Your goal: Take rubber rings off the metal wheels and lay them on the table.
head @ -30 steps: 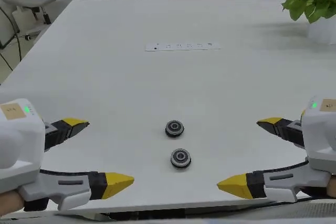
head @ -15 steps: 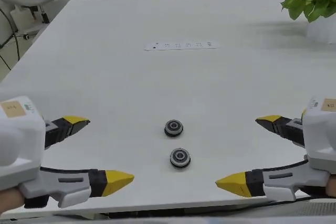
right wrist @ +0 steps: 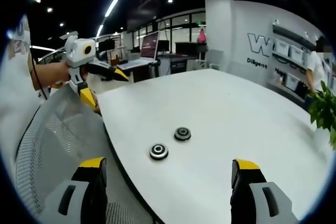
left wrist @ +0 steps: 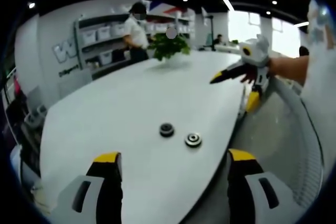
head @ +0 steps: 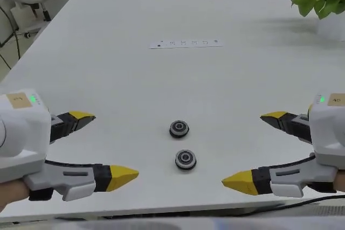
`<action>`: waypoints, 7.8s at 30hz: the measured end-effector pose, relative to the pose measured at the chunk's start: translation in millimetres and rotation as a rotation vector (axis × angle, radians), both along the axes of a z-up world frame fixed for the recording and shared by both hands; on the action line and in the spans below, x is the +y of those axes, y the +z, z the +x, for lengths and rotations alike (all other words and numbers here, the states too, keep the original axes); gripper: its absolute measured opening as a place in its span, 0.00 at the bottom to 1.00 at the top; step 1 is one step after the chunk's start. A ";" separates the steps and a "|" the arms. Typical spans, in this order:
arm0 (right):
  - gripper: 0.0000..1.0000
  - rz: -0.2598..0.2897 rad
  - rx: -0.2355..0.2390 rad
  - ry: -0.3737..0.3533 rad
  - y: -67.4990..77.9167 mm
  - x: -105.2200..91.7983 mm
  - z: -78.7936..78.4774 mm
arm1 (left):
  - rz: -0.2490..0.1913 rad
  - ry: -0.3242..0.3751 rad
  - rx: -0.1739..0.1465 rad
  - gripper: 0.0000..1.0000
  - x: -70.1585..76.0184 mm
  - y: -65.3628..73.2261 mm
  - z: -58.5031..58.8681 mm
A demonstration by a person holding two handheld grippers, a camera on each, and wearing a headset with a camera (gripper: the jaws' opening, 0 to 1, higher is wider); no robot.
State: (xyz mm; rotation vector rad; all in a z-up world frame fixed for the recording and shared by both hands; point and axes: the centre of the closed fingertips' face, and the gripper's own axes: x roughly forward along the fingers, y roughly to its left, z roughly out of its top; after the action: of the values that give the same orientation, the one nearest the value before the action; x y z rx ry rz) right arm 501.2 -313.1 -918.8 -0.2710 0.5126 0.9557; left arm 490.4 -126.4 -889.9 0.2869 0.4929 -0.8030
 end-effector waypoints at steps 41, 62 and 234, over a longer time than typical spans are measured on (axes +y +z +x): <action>0.81 -0.082 -0.007 0.267 -38.2 40.7 31.4 | 0.037 -0.150 0.049 0.71 -26.4 -31.3 38.0; 0.63 -0.128 0.034 0.344 -69.8 48.7 34.5 | 0.075 -0.269 0.104 0.62 -56.7 -58.2 44.1; 0.00 0.119 0.415 0.199 -85.2 66.7 29.8 | 0.174 -0.370 0.105 0.11 -116.3 -115.1 40.7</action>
State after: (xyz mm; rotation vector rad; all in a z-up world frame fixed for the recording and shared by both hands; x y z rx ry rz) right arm 531.0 -246.4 -1004.0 -0.0128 0.8157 1.2405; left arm 531.2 -242.7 -1005.0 0.5089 0.6193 -1.1415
